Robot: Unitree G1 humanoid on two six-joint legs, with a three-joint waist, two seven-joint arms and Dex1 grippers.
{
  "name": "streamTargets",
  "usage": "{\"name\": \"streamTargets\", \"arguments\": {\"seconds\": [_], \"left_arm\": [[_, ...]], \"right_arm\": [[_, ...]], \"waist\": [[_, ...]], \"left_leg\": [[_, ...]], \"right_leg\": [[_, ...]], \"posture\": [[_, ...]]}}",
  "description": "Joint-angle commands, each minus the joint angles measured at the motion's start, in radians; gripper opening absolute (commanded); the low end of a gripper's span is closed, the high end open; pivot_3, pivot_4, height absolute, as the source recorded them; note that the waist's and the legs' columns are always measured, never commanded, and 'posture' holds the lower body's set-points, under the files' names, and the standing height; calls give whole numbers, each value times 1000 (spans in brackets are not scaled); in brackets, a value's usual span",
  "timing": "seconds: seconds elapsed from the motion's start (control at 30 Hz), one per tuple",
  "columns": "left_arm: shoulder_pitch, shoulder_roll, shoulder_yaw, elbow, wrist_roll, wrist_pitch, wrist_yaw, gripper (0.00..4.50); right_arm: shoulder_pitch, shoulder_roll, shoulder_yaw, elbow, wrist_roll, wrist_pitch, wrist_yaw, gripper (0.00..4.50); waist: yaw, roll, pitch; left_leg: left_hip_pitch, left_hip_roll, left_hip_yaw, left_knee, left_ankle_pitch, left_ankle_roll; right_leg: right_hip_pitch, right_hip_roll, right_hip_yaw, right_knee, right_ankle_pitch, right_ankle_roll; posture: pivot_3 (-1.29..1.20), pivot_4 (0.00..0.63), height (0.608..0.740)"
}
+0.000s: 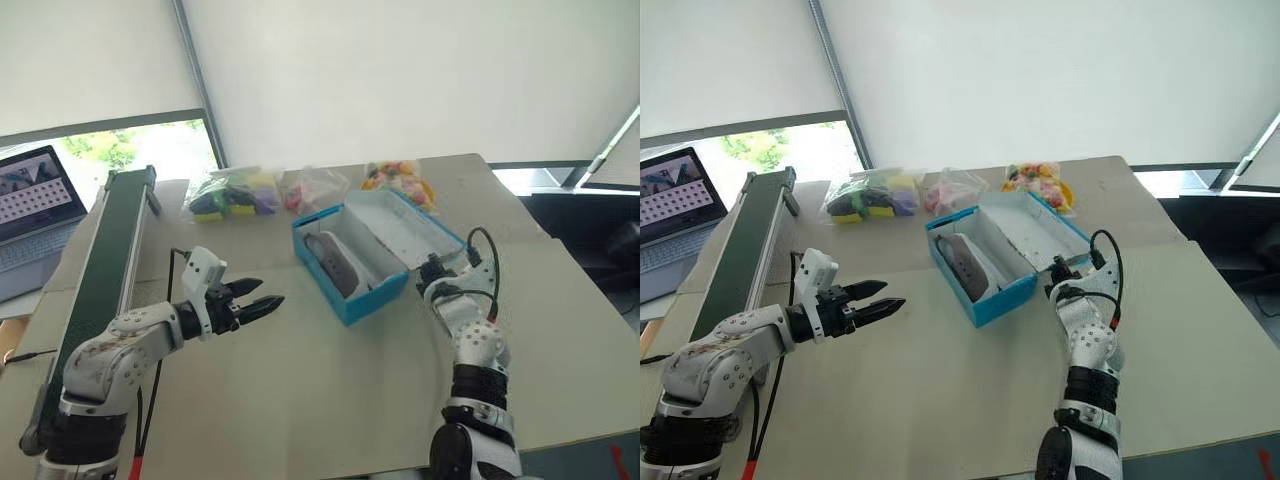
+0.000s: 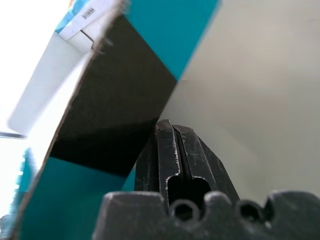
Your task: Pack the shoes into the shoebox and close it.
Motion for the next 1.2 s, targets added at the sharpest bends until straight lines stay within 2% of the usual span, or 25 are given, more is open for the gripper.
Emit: {"name": "streamTargets", "arguments": {"seconds": [0.03, 0.1, 0.23, 0.43, 0.57, 0.7, 0.83, 0.97, 1.13, 1.2], "left_arm": [[-10, 7, 9, -35, -8, -3, 3, 3588], [-12, 7, 8, -35, -8, -2, 4, 3588], [-13, 9, 10, -38, -9, 0, 7, 3588], [-14, 12, 18, -39, -11, 3, 15, 3588], [-12, 11, 18, -40, -11, 3, 19, 3588], [-5, 5, 18, -47, -13, 2, 27, 3588], [8, -4, 19, -61, -16, 3, 40, 3588], [22, -7, 29, -73, -17, -1, 55, 3588], [33, -20, 39, -83, -6, -16, 89, 3588], [39, -32, 51, -86, -11, -23, 103, 3588]], "right_arm": [[-59, 15, -27, -39, 123, -44, 146, 38], [-62, 17, -11, -58, 146, -41, 207, 38], [-45, 6, 83, -152, 166, 15, 351, 38], [-16, -106, 344, -265, 28, 120, 509, 38], [-77, -173, 478, -169, -151, 125, 499, 38], [-185, -209, 611, 62, -392, 81, 460, 38], [-270, -199, 599, 329, -486, 21, 453, 38], [-298, -200, 628, 466, -573, 2, 479, 38], [-304, -186, 603, 490, -605, 8, 462, 38], [-305, -184, 574, 425, -589, 27, 456, 38]], "waist": [[-2, 0, -2], [-2, 1, -3], [-1, 4, -4], [-4, 4, -5], [1, 4, -5], [4, 4, -5], [7, 3, -6], [7, 0, -10], [6, 0, -13], [7, 0, -13]], "left_leg": [[-3, 0, 0, 1, 0, -1], [-6, 0, -1, 5, 2, -3], [-6, 0, -4, 9, -2, 4], [-6, -1, -5, 9, -2, 4], [-6, -2, -4, 9, -2, 3], [-7, -2, -3, 9, -1, 1], [-8, 0, -4, 8, 1, -2], [-7, 0, -4, 9, 2, -3], [-7, -2, -4, 9, 1, -3], [-7, -2, -4, 10, 1, -3]], "right_leg": [[-4, 0, 0, 2, 0, 0], [-10, -1, 0, 14, 1, 0], [-10, 1, -1, 16, 1, 0], [-10, -1, -1, 16, 1, 0], [-10, -3, -1, 14, 1, 0], [-10, -4, -2, 11, 1, 0], [-10, -4, -1, 10, 1, -1], [-9, -3, -1, 14, 1, -1], [-7, -5, -1, 13, 1, -1], [-7, -5, -2, 13, 3, -3]], "posture": [[0, 150, 640], [0, 150, 640], [0, 150, 640], [0, 150, 640], [0, 150, 640], [0, 150, 640], [0, 150, 640], [0, 150, 640], [0, 150, 640], [0, 150, 640]]}}
